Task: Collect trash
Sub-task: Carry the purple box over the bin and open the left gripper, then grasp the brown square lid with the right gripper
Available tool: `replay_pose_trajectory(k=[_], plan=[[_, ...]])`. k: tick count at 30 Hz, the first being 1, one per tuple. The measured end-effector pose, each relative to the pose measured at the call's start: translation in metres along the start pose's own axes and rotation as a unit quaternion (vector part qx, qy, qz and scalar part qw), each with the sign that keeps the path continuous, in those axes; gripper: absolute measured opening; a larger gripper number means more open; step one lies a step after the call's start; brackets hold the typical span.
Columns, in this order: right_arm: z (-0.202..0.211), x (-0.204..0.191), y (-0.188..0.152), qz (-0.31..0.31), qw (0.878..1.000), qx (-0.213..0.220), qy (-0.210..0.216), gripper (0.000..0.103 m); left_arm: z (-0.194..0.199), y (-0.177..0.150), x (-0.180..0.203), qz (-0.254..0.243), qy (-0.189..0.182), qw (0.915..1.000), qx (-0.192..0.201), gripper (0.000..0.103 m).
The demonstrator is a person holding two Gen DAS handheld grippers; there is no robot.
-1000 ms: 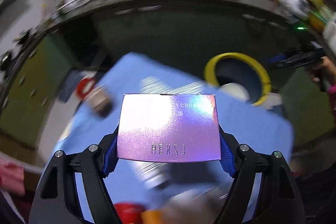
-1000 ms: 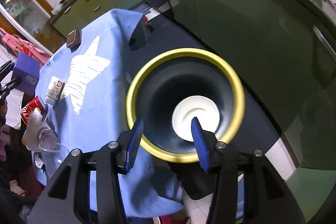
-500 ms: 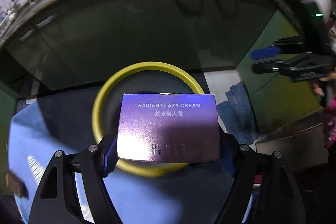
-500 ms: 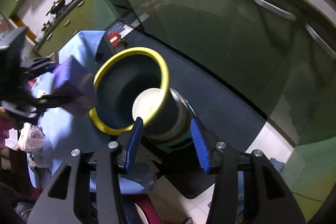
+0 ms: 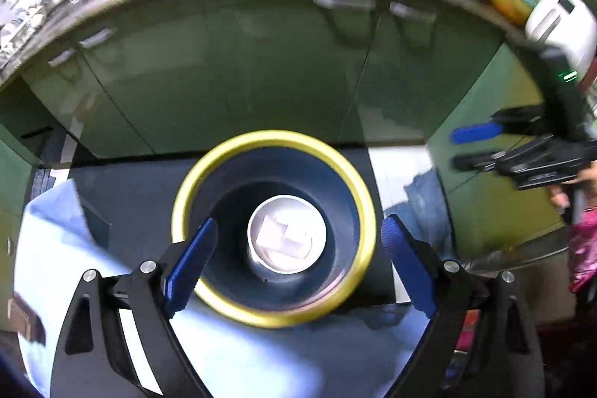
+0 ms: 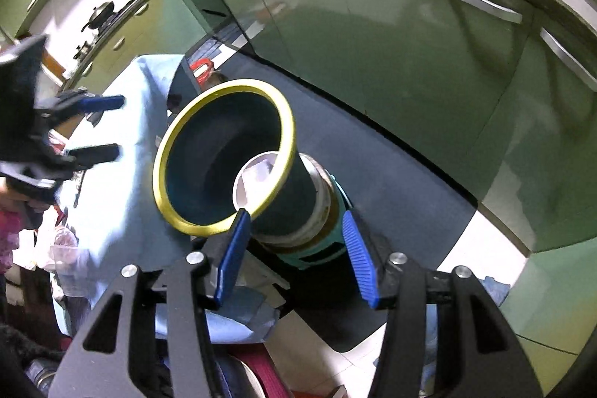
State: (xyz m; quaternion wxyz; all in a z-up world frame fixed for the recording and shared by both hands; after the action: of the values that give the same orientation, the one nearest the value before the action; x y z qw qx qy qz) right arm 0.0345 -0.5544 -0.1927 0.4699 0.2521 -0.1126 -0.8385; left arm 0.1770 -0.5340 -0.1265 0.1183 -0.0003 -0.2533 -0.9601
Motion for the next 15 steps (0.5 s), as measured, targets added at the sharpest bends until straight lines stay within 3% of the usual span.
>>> replay_pose_trajectory(k=[5, 9, 11, 12, 15], plan=[[-0.007, -0.032, 0.011, 0.03, 1.0, -0.007, 0.001, 0.05, 0.102, -0.03, -0.04, 0.049, 0.044, 0.9949, 0.076, 0.093], [-0.014, -0.07, 0.028, 0.06, 0.998, -0.011, -0.004, 0.05, 0.173, -0.084, -0.098, 0.113, 0.124, 0.9785, 0.119, 0.096], [-0.018, -0.092, 0.037, 0.075, 0.997, -0.013, -0.004, 0.05, 0.207, -0.124, -0.135, 0.154, 0.187, 0.9607, 0.136, 0.096], [-0.021, -0.111, 0.045, 0.09, 0.996, -0.015, -0.002, 0.05, 0.226, -0.148, -0.155, 0.18, 0.221, 0.9476, 0.145, 0.096], [-0.033, -0.174, 0.065, 0.134, 0.991, -0.019, 0.012, 0.05, 0.266, -0.209, -0.198, 0.246, 0.278, 0.9138, 0.165, 0.098]])
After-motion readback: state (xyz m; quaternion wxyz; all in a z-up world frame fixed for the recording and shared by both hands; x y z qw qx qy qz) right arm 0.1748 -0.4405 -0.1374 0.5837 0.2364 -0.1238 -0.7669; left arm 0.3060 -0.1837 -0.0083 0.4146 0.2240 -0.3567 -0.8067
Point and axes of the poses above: each gripper's, at about its wrist camera, not at the fingertips, and z roughly against the way its jaws point, x to its right, y to its top, the point moved 8 cm from there along -z, roughly the way its jaws point
